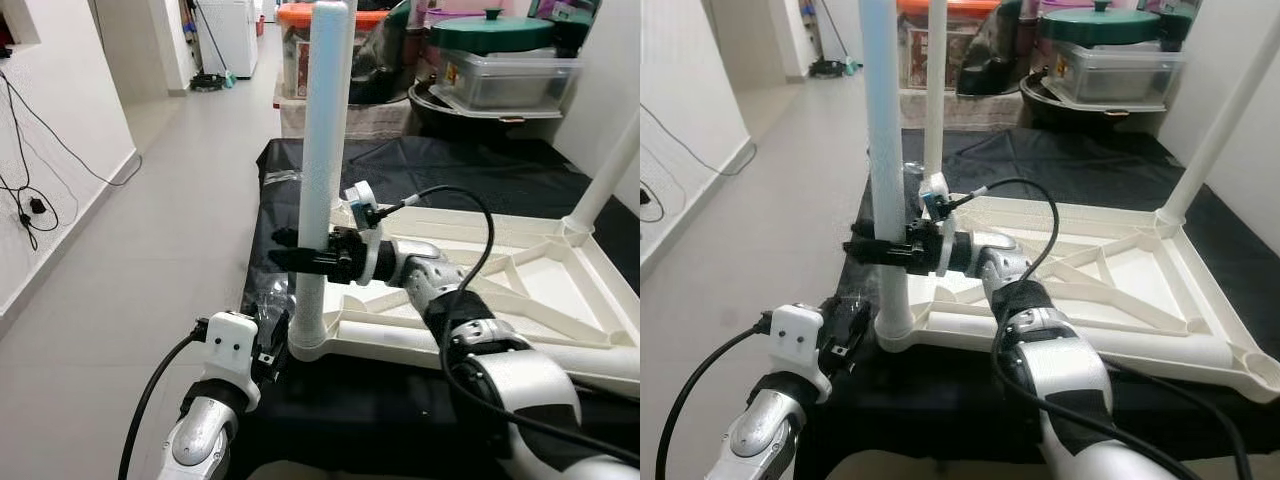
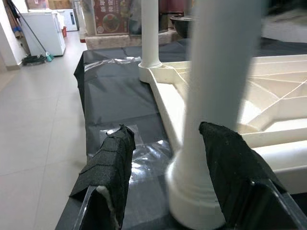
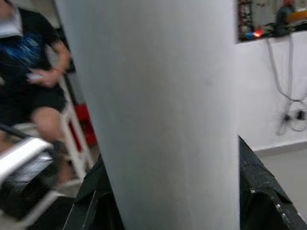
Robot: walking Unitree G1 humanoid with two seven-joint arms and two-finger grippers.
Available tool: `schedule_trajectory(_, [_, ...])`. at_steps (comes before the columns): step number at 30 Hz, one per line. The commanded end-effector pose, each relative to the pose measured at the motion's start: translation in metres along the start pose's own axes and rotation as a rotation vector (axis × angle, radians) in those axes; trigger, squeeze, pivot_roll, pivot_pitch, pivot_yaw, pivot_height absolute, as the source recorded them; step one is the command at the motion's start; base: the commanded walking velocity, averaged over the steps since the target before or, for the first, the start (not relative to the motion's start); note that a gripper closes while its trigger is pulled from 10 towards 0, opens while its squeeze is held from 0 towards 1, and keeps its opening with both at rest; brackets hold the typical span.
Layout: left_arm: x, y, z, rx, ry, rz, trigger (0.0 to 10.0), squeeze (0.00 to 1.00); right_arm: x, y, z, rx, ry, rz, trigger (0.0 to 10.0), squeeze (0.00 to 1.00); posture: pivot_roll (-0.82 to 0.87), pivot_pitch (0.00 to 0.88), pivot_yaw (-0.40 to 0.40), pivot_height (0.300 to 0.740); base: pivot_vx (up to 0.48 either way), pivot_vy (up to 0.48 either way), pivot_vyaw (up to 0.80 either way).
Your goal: Building children table
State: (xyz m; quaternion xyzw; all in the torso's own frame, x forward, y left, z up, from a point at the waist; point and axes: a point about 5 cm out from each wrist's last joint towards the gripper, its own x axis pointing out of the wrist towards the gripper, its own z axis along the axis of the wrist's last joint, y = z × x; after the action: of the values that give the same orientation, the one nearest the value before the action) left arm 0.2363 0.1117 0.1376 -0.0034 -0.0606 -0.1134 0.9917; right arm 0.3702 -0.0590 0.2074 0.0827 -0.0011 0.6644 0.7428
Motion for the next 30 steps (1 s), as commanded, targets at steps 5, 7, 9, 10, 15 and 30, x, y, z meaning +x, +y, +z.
schedule_trajectory(5, [-0.001, 0.000, -0.001, 0.007, 0.007, 0.005, 10.0, 0.00, -0.003, -0.027, 0.000, -0.105, -0.017, -0.592, 0.0, 0.00, 0.03, 0.000, -0.044, 0.740, 0.000, 0.000, 0.00])
schedule_trajectory(7, [-0.001, 0.002, -0.001, 0.008, 0.007, 0.008, 10.0, 0.00, -0.032, -0.045, 0.005, -0.077, -0.029, -1.003, 0.0, 0.00, 0.03, 0.000, -0.043, 0.740, 0.000, 0.000, 0.00])
schedule_trajectory(9, [-0.001, 0.002, -0.001, 0.009, 0.008, 0.009, 10.0, 0.00, -0.044, -0.049, 0.005, -0.056, -0.030, -1.145, 0.0, 0.00, 0.03, 0.000, -0.043, 0.740, 0.000, 0.000, 0.00])
schedule_trajectory(10, [-0.001, 0.002, -0.001, 0.010, 0.008, 0.009, 10.0, 0.00, -0.058, -0.053, 0.005, -0.054, -0.031, -1.289, 0.0, 0.00, 0.03, 0.000, -0.043, 0.740, 0.000, 0.000, 0.00])
schedule_trajectory(15, [-0.001, 0.003, -0.002, 0.010, 0.010, 0.008, 10.0, 0.00, -0.088, -0.052, -0.007, -0.010, -0.075, -1.650, 0.0, 0.00, 0.03, 0.000, -0.043, 0.740, 0.000, 0.000, 0.00])
schedule_trajectory(30, [-0.002, 0.004, -0.003, 0.014, 0.014, 0.007, 10.0, 0.00, -0.014, -0.038, -0.004, 0.025, -0.235, -1.327, 10.0, 1.00, 0.03, 0.000, -0.041, 0.740, 0.000, 0.000, 0.00])
